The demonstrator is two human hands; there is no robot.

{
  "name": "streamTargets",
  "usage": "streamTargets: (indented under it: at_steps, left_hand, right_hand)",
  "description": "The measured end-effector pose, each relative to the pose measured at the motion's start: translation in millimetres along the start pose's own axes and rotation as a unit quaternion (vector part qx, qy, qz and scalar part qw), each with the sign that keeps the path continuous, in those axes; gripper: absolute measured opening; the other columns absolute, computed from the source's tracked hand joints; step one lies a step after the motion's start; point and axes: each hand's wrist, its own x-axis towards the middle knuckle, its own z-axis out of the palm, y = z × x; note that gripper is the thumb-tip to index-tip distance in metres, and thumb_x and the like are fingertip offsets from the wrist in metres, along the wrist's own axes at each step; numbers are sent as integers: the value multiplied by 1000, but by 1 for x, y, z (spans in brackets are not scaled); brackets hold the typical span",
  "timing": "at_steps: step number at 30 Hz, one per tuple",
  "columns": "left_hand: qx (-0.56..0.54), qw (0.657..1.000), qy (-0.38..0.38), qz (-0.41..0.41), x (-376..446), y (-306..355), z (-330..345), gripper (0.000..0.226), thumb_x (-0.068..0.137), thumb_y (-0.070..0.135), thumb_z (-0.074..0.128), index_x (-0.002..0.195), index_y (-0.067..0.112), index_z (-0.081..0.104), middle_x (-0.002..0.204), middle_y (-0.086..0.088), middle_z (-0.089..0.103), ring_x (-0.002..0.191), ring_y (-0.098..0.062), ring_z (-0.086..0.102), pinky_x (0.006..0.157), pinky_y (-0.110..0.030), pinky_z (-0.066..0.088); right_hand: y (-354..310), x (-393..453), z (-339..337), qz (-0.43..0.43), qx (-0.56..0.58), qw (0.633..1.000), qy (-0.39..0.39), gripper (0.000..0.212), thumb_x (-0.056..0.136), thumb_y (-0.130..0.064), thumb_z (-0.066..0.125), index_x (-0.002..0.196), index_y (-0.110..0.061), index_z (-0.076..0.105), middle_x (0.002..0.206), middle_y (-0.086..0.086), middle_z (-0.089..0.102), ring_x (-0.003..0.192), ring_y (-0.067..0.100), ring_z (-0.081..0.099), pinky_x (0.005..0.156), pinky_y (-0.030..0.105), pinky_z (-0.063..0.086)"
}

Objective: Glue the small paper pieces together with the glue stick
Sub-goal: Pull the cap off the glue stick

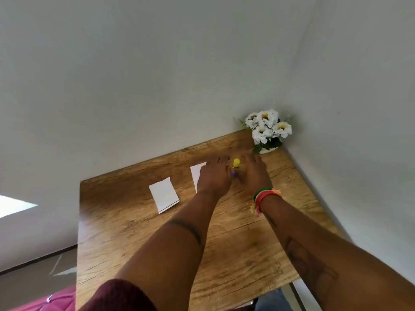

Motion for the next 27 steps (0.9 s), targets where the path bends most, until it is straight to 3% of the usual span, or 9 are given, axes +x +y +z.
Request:
streamTargets:
  at_steps: [5, 7, 11, 13, 16, 20, 22, 24, 27]
  left_hand:
    - [-70, 997, -9, -9, 7, 0, 9, 32, 103, 31, 52, 132, 21, 60, 128, -5, 64, 110, -27, 61, 90, -42, 51]
    - [-103, 995, 8, -14, 10, 2, 5, 28, 103, 34, 53, 125, 22, 64, 121, -4, 66, 104, -24, 62, 85, -40, 52]
    - [-198, 977, 51, -58, 18, 4, -18, 22, 100, 38, 61, 111, 21, 72, 109, 0, 70, 94, -14, 65, 78, -31, 53]
    - [-257, 960, 64, -95, 18, 3, -35, 22, 98, 40, 66, 106, 21, 73, 100, 5, 73, 88, -10, 68, 73, -26, 53]
    - [-383, 909, 68, -147, 13, -4, -59, 17, 93, 35, 73, 103, 21, 73, 91, 5, 75, 82, -12, 71, 62, -19, 54]
    - [-502, 846, 68, -167, -3, -19, -88, 19, 92, 25, 76, 110, 19, 74, 99, -6, 76, 86, -19, 76, 78, -37, 64]
    - [-556, 806, 78, -187, -12, -26, -100, 17, 91, 21, 78, 107, 17, 76, 94, -4, 77, 71, -12, 75, 64, -31, 63]
    - [-571, 791, 85, -204, -20, -34, -111, 14, 89, 20, 79, 103, 18, 79, 85, 2, 75, 55, -5, 65, 52, -21, 54]
    - [-557, 796, 82, -222, -31, -48, -121, 16, 88, 25, 81, 103, 22, 81, 83, 6, 74, 57, -7, 55, 56, -24, 49]
  right_hand:
    - [-1, 4, 5, -21, 54, 998, -12, 15, 92, -18, 60, 106, -19, 65, 106, 9, 68, 95, 32, 65, 76, 39, 51]
    - [-6, 1, 4, -5, 98, 995, -13, 13, 95, -23, 57, 108, -25, 61, 98, 5, 72, 89, 28, 68, 71, 39, 55]
    - [-26, 2, -2, -40, 173, 984, 0, 24, 104, -35, 50, 122, -23, 60, 102, 0, 75, 93, 17, 71, 77, 39, 59]
    - [-44, -1, -5, -44, 233, 971, -2, 29, 104, -42, 47, 119, -22, 62, 98, -2, 75, 89, 12, 71, 77, 40, 59]
    - [-68, -4, -7, -31, 310, 950, -19, 26, 104, -35, 48, 114, -19, 65, 99, 3, 73, 89, 21, 71, 79, 44, 60]
    - [-105, -13, -3, -33, 377, 924, -51, 25, 103, -24, 42, 99, -22, 66, 78, -10, 69, 69, 8, 62, 62, 34, 49]
    - [-119, -17, 1, -58, 361, 929, -58, 27, 104, -27, 40, 104, -18, 66, 89, 3, 71, 79, 22, 65, 68, 44, 51]
    - [-128, -21, 5, -90, 339, 935, -56, 29, 105, -30, 40, 103, -15, 64, 89, 11, 68, 78, 26, 62, 69, 44, 51]
    - [-135, -26, 13, -137, 314, 938, -46, 26, 105, -31, 41, 95, -17, 62, 77, 6, 59, 64, 9, 51, 61, 31, 42]
